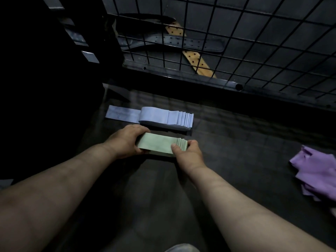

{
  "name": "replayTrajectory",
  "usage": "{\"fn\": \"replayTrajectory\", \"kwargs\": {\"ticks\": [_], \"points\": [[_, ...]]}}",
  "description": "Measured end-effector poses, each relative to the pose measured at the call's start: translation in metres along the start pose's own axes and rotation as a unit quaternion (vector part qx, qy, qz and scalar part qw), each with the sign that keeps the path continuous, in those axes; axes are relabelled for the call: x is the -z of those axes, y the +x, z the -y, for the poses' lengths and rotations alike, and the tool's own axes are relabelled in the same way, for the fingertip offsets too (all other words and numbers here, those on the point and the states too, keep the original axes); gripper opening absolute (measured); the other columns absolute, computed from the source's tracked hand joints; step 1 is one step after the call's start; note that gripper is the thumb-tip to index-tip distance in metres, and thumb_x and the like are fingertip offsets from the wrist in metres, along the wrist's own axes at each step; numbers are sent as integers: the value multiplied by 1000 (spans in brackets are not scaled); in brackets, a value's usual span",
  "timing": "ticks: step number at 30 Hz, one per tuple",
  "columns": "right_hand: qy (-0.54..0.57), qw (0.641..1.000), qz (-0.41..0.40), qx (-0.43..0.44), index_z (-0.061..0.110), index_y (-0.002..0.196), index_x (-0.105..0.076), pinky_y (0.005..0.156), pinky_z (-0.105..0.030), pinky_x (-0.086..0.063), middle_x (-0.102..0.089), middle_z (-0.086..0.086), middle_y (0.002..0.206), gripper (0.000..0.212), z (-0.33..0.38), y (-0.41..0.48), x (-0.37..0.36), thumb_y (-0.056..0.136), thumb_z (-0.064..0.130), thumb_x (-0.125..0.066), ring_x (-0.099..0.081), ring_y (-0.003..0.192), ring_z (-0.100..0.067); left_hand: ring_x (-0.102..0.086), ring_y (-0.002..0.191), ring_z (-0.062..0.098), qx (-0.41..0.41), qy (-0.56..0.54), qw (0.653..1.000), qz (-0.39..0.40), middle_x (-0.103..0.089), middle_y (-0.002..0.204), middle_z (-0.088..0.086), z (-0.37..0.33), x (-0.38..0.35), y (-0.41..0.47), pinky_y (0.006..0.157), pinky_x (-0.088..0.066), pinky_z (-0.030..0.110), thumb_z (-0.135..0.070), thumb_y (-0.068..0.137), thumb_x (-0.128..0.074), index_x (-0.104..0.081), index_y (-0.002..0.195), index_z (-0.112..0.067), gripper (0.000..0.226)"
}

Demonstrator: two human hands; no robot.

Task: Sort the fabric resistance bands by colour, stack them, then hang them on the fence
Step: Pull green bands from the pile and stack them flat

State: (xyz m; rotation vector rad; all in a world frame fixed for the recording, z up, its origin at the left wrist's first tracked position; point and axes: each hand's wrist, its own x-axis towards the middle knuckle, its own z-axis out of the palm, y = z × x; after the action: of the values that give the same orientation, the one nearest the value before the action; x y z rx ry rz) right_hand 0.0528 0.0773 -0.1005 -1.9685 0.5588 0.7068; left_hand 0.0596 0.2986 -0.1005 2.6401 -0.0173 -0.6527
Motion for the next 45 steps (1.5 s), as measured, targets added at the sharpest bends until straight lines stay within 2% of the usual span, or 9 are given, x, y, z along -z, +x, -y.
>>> {"fn": "replayTrajectory", "kwargs": {"ticks": [8, 13, 17, 21, 26, 30, 35, 41, 45], "points": [[0, 1000, 12, -10, 13, 126, -46, 99, -39, -48, -62, -9, 121, 51, 0, 2, 1, 87, 37, -71, -61, 108, -27, -41, 131, 14, -11, 45, 999, 10, -45, 139, -9, -3, -1, -1, 103, -44, 37, -48, 69, -83, -50, 136, -33, 76], [-32, 999, 4, 6, 13, 128, -43, 100, -41, -48, -59, -12, 125, 56, -1, 0, -1, 87, 43, -68, -59, 112, -31, -37, 134, 18, -15, 57, 998, -8, -41, 146, -5, -4, -5, -9, 110, -37, 35, -56, 63, -84, -40, 145, -34, 95], [-48, 999, -9, 24, 11, 131, -43, 98, -35, -46, -58, -12, 127, 54, -1, -4, 2, 90, 40, -65, -58, 115, -31, -41, 130, 16, -23, 28, 999, -38, -48, 141, -6, -10, -8, -12, 108, -37, 32, -52, 68, -83, -46, 143, -33, 86], [-31, 999, 8, 14, 11, 131, -47, 98, -32, -46, -61, -9, 126, 52, -2, -1, 6, 91, 39, -66, -59, 113, -27, -41, 128, 18, -13, 56, 998, -12, -47, 138, -7, -17, -7, -8, 104, -40, 35, -55, 70, -80, -47, 141, -33, 81], [-3, 1000, 19, 1, 14, 124, -49, 99, -40, -49, -63, -8, 121, 54, -5, -1, 5, 85, 44, -71, -62, 108, -26, -32, 138, 19, -7, 108, 994, -17, -34, 152, -4, -22, -4, -8, 111, -29, 34, -63, 69, -76, -32, 151, -32, 98], [-23, 1000, 11, 1, 14, 123, -48, 99, -42, -49, -61, -10, 121, 58, -3, -3, 1, 83, 49, -70, -61, 109, -29, -40, 132, 16, -33, 99, 994, -33, -45, 143, -7, -22, -7, -10, 109, -31, 33, -57, 72, -76, -43, 144, -31, 83], [-50, 999, 18, -6, 11, 126, -47, 98, -34, -47, -61, -10, 125, 52, 3, -1, 6, 89, 42, -67, -60, 113, -29, -45, 127, 20, -32, 110, 993, -15, -48, 141, -6, -26, -6, -7, 104, -38, 35, -52, 77, -74, -48, 140, -30, 72], [-52, 998, 20, -13, 11, 127, -45, 100, -38, -47, -58, -12, 128, 59, 5, -4, 3, 86, 46, -68, -59, 115, -31, -33, 139, 17, -19, 109, 993, -29, -38, 150, -5, -20, -13, -11, 113, -27, 35, -65, 67, -75, -29, 151, -31, 101], [-46, 999, 13, -13, 11, 126, -43, 101, -40, -47, -57, -13, 130, 66, 3, -9, 4, 82, 53, -69, -58, 116, -31, -36, 136, 19, -52, 140, 985, -85, -41, 147, -3, -21, -18, -17, 113, -25, 39, -75, 60, -72, -32, 151, -26, 111]]}}
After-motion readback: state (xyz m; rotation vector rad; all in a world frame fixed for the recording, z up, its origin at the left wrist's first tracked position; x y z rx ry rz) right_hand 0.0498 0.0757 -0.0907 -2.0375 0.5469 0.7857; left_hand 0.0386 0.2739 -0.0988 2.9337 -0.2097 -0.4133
